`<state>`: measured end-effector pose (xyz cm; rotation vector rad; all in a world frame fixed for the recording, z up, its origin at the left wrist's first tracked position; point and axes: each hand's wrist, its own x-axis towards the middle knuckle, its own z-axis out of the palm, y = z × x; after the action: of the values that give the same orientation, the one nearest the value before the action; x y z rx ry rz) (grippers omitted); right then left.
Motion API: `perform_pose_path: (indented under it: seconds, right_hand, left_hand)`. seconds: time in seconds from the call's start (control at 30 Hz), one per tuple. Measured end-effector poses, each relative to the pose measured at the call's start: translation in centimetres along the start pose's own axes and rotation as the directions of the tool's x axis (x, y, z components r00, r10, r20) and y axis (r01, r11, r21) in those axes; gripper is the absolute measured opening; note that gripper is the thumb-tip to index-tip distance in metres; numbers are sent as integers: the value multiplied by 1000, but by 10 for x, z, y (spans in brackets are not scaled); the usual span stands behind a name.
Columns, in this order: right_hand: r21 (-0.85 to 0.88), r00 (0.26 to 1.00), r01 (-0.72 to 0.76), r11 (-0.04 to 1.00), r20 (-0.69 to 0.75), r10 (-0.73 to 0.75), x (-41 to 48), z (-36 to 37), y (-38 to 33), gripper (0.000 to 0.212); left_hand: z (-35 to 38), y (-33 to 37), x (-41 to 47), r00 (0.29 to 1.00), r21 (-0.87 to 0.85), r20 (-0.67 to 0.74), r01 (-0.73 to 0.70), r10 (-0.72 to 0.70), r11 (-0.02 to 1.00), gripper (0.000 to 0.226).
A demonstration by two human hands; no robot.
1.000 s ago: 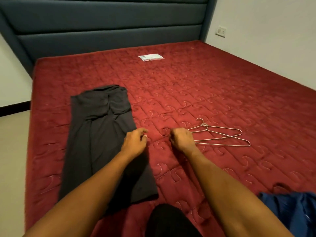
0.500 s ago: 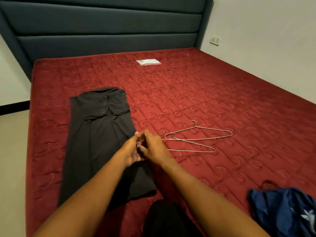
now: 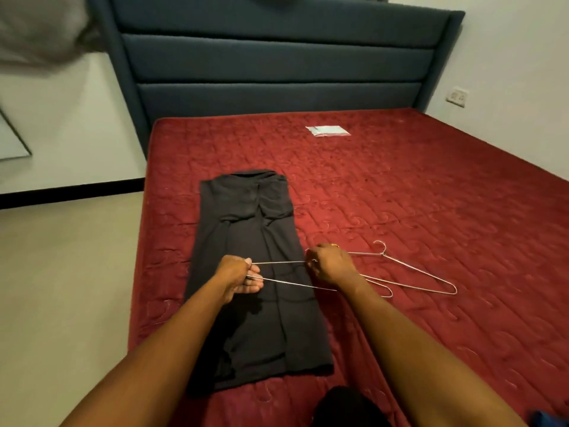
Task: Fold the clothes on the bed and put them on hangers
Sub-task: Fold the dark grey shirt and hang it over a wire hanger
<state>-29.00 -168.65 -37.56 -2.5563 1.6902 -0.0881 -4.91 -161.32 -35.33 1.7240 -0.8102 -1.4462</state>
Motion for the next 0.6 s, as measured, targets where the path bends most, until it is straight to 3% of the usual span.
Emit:
perform_pose_path:
  seconds: [0.1,0.23,0.3,0.53,0.6]
  right_hand:
    - [92,999,18,996,30,-21,10,13,-3,41]
    - [421,980,-143,896,-66,187,11,25,21,42]
    - [496,944,-252,831,-62,323,7,28,44,28]
    - [283,977,-207,936,4,215,-7,25,71,36]
    - [291,982,-176,940,-19,189,-9,23,67,28]
  left_hand:
    - [-23,-6,6,998,82,50,38,-42,996,37]
    - [-33,-15,18,996,218,85,16,-35,976,37]
    - [-34,-16,21,996,222,90,-13,-7,975,36]
    - [-21,-13,32,995,232,93,-58,37,971,36]
    - [-17,-12,34,993,255,103,-86,61,963,36]
